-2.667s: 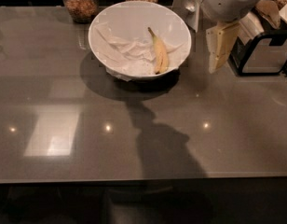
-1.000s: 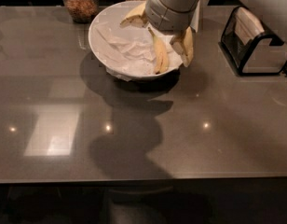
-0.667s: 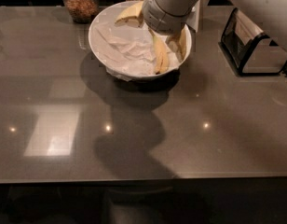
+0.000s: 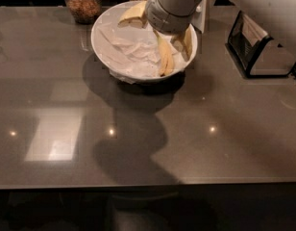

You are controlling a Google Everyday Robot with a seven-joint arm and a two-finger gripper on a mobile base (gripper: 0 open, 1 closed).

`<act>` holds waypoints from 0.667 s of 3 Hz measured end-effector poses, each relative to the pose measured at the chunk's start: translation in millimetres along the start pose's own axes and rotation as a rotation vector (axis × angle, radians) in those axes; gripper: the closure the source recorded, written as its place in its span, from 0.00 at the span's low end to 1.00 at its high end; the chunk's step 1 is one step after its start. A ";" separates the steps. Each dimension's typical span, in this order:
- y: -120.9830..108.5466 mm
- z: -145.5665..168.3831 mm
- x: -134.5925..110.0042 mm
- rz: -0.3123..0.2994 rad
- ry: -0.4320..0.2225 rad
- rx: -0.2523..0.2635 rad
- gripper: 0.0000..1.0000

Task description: Pick banana from white bowl

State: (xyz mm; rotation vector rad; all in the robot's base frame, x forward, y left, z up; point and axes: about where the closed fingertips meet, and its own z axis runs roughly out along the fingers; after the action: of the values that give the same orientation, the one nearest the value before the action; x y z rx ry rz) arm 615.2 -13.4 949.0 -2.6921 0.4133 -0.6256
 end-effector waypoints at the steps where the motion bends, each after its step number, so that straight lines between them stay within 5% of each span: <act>1: -9.1 5.7 7.2 -0.081 0.032 -0.021 0.00; 2: -16.3 17.7 16.7 -0.179 0.048 -0.062 0.04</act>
Offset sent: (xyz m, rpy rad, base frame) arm 0.0455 0.0199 -0.0046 -0.2468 -0.1004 0.1829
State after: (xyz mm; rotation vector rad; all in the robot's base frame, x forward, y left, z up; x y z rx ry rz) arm 641.1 0.0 946.7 -2.7987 0.2079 -0.7396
